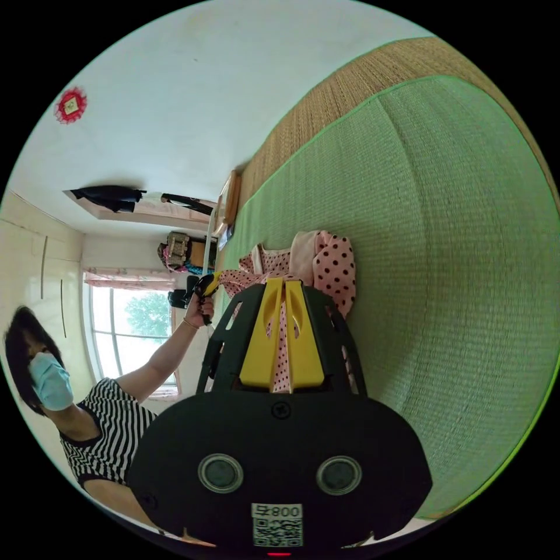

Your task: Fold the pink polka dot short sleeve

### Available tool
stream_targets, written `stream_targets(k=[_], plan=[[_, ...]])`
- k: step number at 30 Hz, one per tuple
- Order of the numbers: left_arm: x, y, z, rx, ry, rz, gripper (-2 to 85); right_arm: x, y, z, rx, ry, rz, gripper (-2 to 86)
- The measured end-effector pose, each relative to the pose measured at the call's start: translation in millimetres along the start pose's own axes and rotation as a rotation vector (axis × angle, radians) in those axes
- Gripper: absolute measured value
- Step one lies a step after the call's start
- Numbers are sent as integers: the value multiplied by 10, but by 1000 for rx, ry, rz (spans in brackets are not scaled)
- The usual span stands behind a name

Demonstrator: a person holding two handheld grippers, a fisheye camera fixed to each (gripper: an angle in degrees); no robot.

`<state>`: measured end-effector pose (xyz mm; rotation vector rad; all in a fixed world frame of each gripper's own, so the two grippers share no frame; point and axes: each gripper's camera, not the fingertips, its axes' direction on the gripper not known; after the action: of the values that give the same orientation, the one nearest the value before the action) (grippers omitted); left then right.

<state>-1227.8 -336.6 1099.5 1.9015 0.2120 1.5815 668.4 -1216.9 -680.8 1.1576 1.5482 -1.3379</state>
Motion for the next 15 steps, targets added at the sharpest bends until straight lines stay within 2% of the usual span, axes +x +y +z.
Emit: stream_targets(k=[7, 15], plan=[[124, -434, 167, 20, -27, -46, 51, -19, -546, 287, -17, 34, 21, 9], [599, -646, 218, 78, -14, 6, 73, -361, -912, 350, 84, 11, -11, 19]])
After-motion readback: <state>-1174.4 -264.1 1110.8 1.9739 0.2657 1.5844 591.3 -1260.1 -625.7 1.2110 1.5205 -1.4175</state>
